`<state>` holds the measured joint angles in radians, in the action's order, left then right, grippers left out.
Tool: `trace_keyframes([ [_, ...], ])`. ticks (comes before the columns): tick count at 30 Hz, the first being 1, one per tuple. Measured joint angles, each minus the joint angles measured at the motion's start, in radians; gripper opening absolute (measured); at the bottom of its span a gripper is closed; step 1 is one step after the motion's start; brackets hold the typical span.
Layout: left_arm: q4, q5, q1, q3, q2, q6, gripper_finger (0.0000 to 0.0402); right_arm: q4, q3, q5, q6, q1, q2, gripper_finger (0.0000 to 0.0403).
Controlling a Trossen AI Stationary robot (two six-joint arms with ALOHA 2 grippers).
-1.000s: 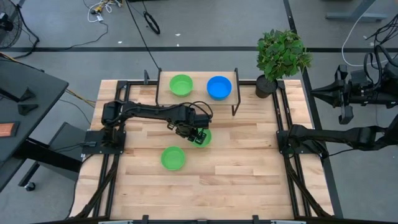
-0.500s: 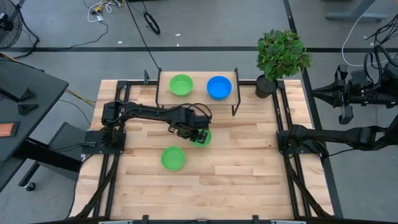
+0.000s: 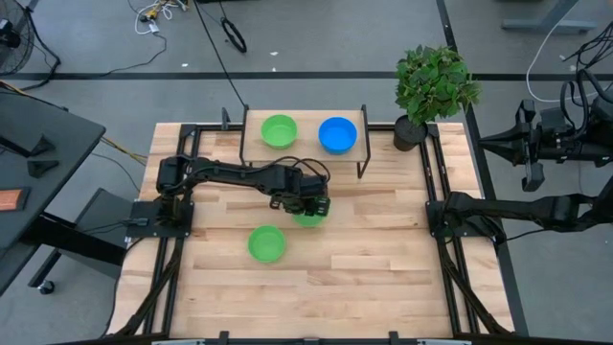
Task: Pick & Place Mini bowls
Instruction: Stack the top green bowl on the green bowl on the shelf
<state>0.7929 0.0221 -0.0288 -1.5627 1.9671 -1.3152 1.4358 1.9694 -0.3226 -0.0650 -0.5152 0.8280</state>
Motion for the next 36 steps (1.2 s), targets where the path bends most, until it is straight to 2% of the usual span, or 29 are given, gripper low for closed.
trace_keyframes([
  [8, 0.058, -0.001, 0.0, 0.0, 0.0, -0.089, 0.0126, 0.0, 0.0, 0.0, 0.0, 0.0, 0.0, 0.0023],
  [17, 0.176, 0.006, 0.0, 0.0, 0.021, -0.122, 0.0126, 0.0, 0.0, 0.0, 0.0, 0.0, 0.0, 0.0023],
  [22, 0.173, 0.027, 0.0, 0.0, 0.05, -0.122, 0.0126, 0.0, 0.0, 0.0, 0.0, 0.0, 0.0, 0.0023],
  [36, 0.202, 0.003, -0.016, 0.002, 0.068, -0.133, 0.0126, 0.0, 0.0, 0.0, 0.0, 0.0, 0.0, 0.0023],
])
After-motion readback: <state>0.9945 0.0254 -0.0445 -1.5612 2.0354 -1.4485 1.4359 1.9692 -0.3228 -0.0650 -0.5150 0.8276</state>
